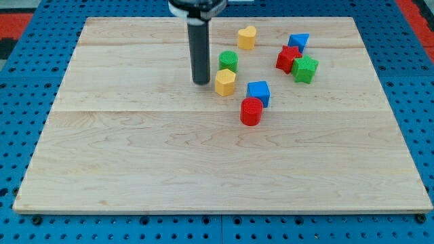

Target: Push the red circle slightly right side of the board

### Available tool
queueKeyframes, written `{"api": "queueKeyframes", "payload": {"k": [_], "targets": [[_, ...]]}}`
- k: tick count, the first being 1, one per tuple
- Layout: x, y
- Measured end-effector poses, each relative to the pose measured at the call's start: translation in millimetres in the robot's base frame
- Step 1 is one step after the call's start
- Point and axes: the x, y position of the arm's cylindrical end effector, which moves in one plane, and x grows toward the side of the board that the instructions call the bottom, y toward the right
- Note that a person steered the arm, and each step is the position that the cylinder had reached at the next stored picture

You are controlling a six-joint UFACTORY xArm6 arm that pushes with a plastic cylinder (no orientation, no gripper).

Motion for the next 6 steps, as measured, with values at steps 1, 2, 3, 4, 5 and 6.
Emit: {"api": "queueKeyframes", "payload": {"k": [1,2,3,4,5,6], "targets": [[32.0,-13.2],[32.0,-64.5],[30.5,-98.7],[30.1,-133.2],[30.0,-177.4],[19.4,-133.6]]}}
